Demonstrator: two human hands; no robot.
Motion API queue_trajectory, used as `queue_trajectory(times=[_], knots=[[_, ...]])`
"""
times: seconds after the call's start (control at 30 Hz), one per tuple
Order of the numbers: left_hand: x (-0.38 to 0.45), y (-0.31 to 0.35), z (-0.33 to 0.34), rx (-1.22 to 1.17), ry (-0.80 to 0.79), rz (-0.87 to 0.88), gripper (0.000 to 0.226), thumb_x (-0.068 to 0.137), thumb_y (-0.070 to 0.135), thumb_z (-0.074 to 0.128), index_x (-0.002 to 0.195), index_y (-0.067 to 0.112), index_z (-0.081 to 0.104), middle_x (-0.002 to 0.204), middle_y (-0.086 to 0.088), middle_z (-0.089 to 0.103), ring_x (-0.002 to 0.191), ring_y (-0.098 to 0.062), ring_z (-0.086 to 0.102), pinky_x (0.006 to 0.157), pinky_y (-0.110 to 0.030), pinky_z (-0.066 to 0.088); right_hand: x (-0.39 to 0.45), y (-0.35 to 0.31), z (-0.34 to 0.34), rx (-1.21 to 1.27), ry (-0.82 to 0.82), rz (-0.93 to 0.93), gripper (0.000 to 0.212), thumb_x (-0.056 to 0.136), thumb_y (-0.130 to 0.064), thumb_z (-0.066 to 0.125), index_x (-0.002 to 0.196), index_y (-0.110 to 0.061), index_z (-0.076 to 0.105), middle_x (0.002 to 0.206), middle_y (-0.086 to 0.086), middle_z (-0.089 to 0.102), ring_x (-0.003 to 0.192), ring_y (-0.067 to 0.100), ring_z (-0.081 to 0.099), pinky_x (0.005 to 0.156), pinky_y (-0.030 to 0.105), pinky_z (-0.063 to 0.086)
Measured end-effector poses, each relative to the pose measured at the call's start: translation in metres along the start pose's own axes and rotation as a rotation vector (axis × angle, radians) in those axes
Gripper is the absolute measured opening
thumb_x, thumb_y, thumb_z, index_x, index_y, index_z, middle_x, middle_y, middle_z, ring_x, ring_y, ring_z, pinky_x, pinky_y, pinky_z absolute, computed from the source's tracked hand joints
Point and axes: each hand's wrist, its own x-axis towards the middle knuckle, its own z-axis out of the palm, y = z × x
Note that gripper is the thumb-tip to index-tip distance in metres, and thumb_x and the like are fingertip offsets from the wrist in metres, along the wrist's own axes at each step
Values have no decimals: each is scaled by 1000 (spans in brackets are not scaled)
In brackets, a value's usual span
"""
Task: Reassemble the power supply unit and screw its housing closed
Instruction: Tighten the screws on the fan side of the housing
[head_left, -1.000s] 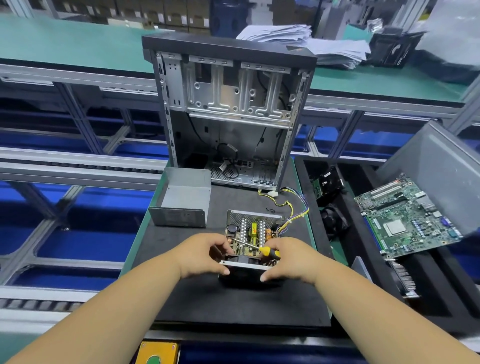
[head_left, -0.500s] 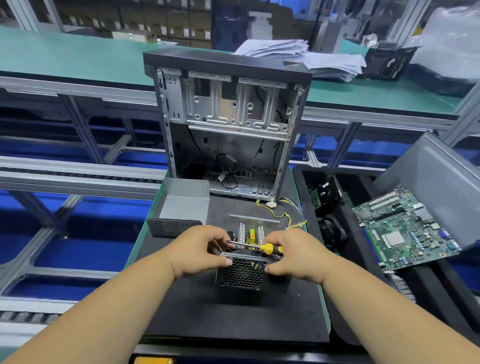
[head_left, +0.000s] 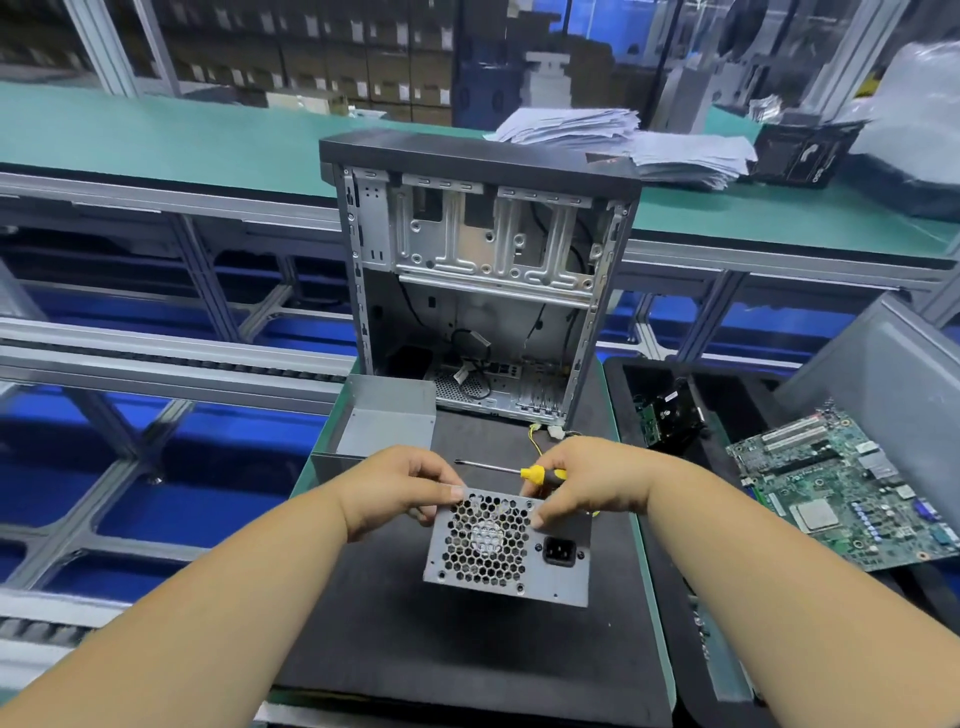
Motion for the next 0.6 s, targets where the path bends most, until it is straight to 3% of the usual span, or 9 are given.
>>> queue_trajectory(times=[0.13, 0.27, 0.43, 0.5, 0.6], knots=[[9, -9, -6, -129, 18, -92, 12, 91, 12, 66, 93, 2, 73, 85, -19, 45, 62, -17, 44, 61, -21, 51, 17, 1, -8, 63, -63, 38, 28, 72, -38, 84, 96, -25, 76, 71, -18, 67, 64, 1, 58, 58, 18, 46], [21, -9, -12, -177, 19, -161, 17, 92, 15, 65, 83, 13, 78, 79, -14, 69, 68, -17, 66, 66, -26, 56, 33, 1, -17, 58, -79, 85, 29, 70, -42, 85, 92, -25, 77, 65, -18, 64, 58, 0, 54, 55, 19, 40], [39, -3, -12, -173, 107, -209, 18, 94, 23, 64, 92, 6, 72, 86, -11, 76, 71, -16, 71, 63, -25, 55, 40, 23, -20, 209, 66, 87, 22, 73, -47, 82, 81, -27, 76, 64, -20, 64, 53, -7, 54, 47, 8, 38], [43, -2, -12, -183, 118, -232, 19, 94, 24, 63, 89, 7, 72, 85, -10, 75, 68, -15, 70, 61, -23, 55, 40, 37, -14, 312, 183, 131, 30, 78, -47, 77, 71, -20, 68, 54, -16, 55, 46, 2, 47, 47, 14, 37], [48, -2, -12, -178, 120, -262, 21, 96, 25, 61, 90, 8, 72, 85, -9, 75, 69, -15, 70, 61, -23, 55, 36, 62, -5, 397, 350, 220, 26, 84, -36, 74, 74, -13, 69, 49, -14, 54, 47, 9, 41, 51, 23, 36]])
